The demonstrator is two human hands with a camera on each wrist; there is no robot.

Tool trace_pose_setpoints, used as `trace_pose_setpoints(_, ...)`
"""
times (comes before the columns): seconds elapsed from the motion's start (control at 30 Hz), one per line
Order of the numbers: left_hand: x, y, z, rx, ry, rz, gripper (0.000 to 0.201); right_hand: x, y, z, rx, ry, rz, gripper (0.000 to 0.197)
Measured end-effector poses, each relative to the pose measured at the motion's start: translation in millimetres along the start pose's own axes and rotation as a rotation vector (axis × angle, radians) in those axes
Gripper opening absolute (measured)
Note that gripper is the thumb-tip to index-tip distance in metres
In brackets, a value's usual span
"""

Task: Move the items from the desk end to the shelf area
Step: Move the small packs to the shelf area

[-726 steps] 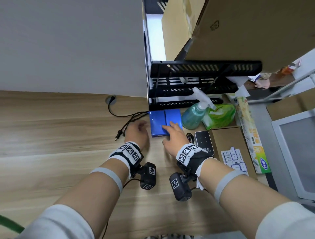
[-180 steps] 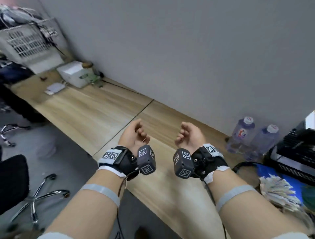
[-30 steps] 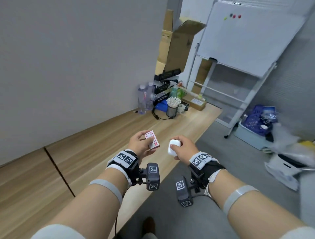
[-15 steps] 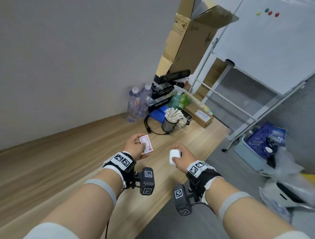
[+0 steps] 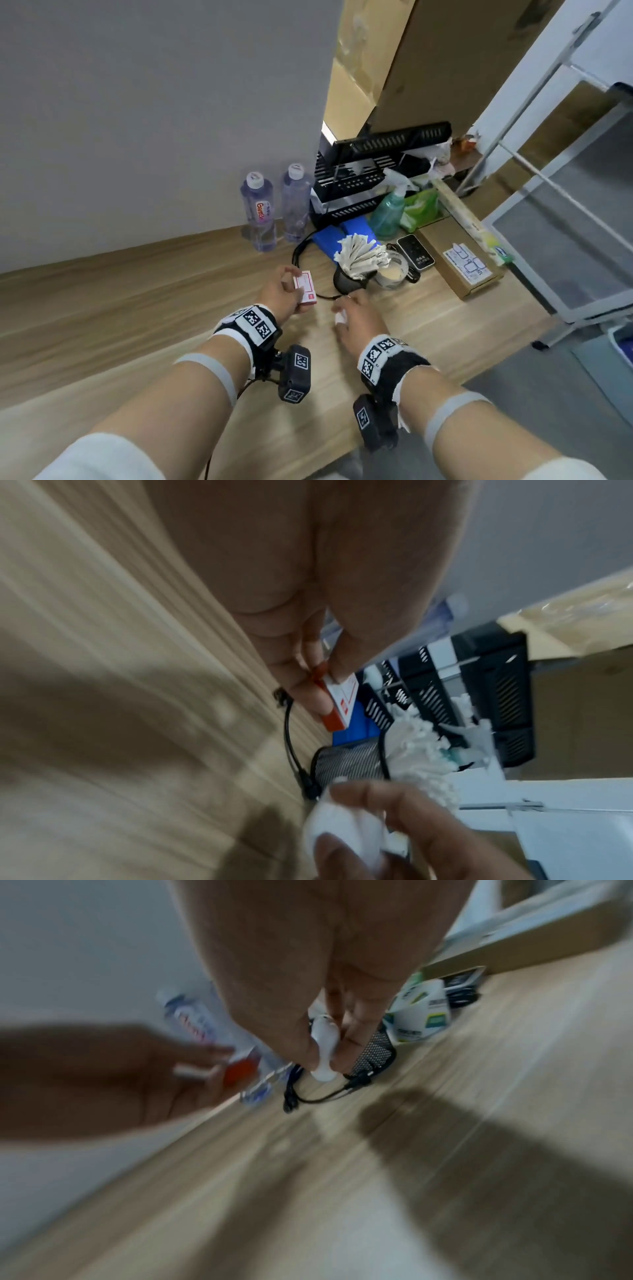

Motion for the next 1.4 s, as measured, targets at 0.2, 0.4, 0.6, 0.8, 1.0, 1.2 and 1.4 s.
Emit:
trace_pose_setpoints(0.2, -46, -37, 32, -0.179, 0.006, -0.089, 0.036, -30, -3, -27, 0.132, 0.218, 0.117, 0.035)
trace_pose_setpoints(0.4, -86, -44, 44, -0.129, 0.122, 0.052, 0.037, -55, -12, -27, 0.192, 0.317, 0.136, 0.046)
trace_pose_setpoints(0.6, -92, -34, 27, -0.552, -0.138, 0.184, 0.03, -67, -24, -12, 0.24, 0.309, 0.127, 0.055)
trace_pose_setpoints(0.8, -83, -17, 46, -0.688, -0.281, 0.296, 0.036, -76, -36, 8, 0.242, 0.252, 0.066, 0.049)
trace_pose_setpoints(1.0, -80, -15, 36, -1.077, -0.255, 0.394, 0.045, -72, -47, 15, 0.343, 0.129, 0.034, 0.066)
trace_pose_setpoints(1.2, -76, -17, 34, -1.135, -0.132, 0.474, 0.069, -60, -52, 16, 0.35, 0.069, -0.026, 0.073)
trace_pose_setpoints(1.4, -72, -16, 37, -1.0, -0.119, 0.538, 0.071, -57, -62, 4, 0.272, 0.085, -0.017, 0.082)
Point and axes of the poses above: each hand's wrist, its own x-axis away from the middle knuckle, its own y-axis out of the back of the hand, z = x × y, the point moved 2 cm from there along -x, towards the middle knuckle, and after that the axes turned 12 degrees about -y, right-handed, at the moved point
